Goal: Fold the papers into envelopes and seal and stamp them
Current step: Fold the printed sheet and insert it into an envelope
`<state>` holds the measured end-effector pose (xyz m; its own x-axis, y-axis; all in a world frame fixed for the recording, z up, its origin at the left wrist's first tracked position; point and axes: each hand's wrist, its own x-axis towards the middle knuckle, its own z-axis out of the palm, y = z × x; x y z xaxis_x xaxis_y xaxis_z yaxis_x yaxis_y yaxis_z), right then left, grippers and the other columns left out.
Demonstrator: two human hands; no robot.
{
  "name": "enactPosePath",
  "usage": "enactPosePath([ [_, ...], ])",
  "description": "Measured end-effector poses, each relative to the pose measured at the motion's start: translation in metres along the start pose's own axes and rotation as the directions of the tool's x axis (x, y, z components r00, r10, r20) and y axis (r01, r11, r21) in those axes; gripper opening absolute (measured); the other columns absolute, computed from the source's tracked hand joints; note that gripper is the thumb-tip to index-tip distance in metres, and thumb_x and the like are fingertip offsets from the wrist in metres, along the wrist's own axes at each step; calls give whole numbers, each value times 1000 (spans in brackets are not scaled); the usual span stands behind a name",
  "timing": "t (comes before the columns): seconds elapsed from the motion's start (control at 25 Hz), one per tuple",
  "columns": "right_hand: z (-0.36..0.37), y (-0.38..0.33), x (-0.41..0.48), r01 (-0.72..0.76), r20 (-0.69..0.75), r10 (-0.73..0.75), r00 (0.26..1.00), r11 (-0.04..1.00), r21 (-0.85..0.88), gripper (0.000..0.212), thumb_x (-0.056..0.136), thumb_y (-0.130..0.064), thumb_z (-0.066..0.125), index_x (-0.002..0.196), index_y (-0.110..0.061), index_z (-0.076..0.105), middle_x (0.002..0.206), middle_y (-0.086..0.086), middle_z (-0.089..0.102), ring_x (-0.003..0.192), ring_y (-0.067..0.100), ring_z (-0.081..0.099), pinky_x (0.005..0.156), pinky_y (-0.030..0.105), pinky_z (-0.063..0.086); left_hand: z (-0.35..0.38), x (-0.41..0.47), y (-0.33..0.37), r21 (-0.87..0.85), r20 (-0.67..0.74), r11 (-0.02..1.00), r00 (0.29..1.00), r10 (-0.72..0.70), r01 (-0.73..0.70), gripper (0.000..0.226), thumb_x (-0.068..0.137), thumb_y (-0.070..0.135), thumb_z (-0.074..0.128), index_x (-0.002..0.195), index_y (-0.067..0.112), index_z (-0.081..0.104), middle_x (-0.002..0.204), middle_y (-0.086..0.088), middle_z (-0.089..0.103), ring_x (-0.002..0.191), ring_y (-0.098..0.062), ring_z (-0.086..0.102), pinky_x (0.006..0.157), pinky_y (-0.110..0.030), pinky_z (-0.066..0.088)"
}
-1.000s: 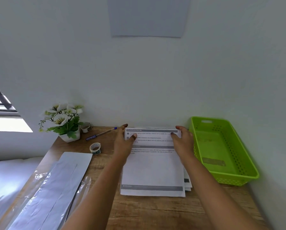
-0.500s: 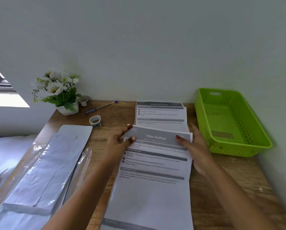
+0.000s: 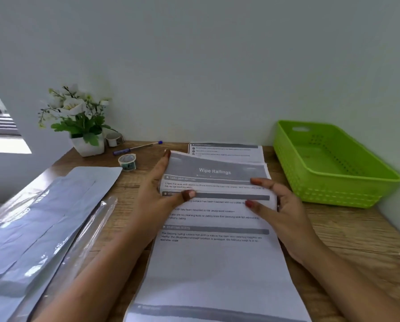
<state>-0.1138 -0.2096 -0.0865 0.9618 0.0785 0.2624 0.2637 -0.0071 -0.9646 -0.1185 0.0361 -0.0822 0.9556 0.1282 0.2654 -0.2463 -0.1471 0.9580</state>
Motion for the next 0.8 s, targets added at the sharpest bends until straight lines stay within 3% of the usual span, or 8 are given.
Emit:
enactPosePath([
  [0.12, 1, 4, -4, 111, -10, -113, 994, 989, -101, 48, 70, -9, 77, 115, -19, 65, 119, -6, 66, 109, 7, 63, 96, 27, 50, -5, 2, -9, 149, 76, 983, 992, 96, -107, 106, 49, 47, 87, 133, 64, 24, 138, 9, 49, 120, -17, 54, 101, -41, 47],
  [0.28, -14, 0, 1, 202, 26, -201, 979, 961, -188, 49, 74, -3, 76, 117, -22, 63, 118, 3, 67, 107, 19, 65, 94, 35, 52, -11, 11, -10, 178, 72, 971, 986, 148, -159, 107, 57, 22, 87, 140, 50, 26, 137, 3, 48, 119, -20, 55, 98, -44, 49],
  [0.4, -24, -1, -2, 222, -46, -242, 969, 939, -262, 46, 75, -5, 76, 114, -27, 65, 123, 0, 64, 114, 19, 60, 100, 43, 48, -4, -4, 4, 304, 71, 928, 977, 202, -214, 79, 71, 7, 79, 138, 30, 44, 136, 1, 46, 120, -22, 53, 98, -39, 50],
  [0.48, -23, -1, -8, 212, -87, -250, 964, 926, -312, 39, 77, -7, 75, 113, -21, 68, 121, 0, 64, 113, 16, 58, 98, 28, 47, 1, -18, 7, 447, 99, 848, 958, 268, -284, 55, 76, 11, 76, 127, 21, 58, 135, -1, 44, 122, -22, 48, 102, -30, 44],
  [0.56, -19, -5, -16, 204, -101, -268, 958, 886, -416, 27, 78, -12, 75, 104, -17, 71, 106, 0, 67, 98, 16, 58, 77, 9, 43, 0, -27, 7, 566, 117, 753, 936, 331, -337, 40, 80, 17, 73, 118, 18, 65, 139, -2, 44, 126, -20, 44, 103, -27, 37],
  [0.64, -17, -5, -20, 212, -105, -339, 935, 770, -602, 21, 77, -20, 76, 98, -19, 74, 97, -2, 61, 97, 21, 56, 75, 12, 40, -4, -27, 3, 617, 114, 697, 918, 380, -365, 31, 84, 22, 69, 114, 16, 68, 144, -1, 42, 129, -21, 42, 106, -31, 35],
  [0.72, -17, -6, -18, 147, -106, -420, 901, 527, -837, 21, 74, -35, 77, 94, -30, 75, 117, 0, 54, 117, 27, 47, 94, 30, 37, -3, -23, 3, 634, 139, 655, 895, 425, -410, 22, 87, 26, 65, 106, 19, 71, 147, -1, 38, 132, -25, 36, 110, -41, 32],
  [0.8, -9, -7, -20, 167, -6, -506, 862, 296, -941, 18, 75, -48, 70, 91, -41, 73, 134, -4, 47, 130, 25, 33, 100, 42, 26, 2, -23, 5, 698, 184, 575, 883, 433, -427, 22, 90, 34, 59, 105, 26, 72, 150, 2, 35, 136, -28, 26, 112, -45, 24],
])
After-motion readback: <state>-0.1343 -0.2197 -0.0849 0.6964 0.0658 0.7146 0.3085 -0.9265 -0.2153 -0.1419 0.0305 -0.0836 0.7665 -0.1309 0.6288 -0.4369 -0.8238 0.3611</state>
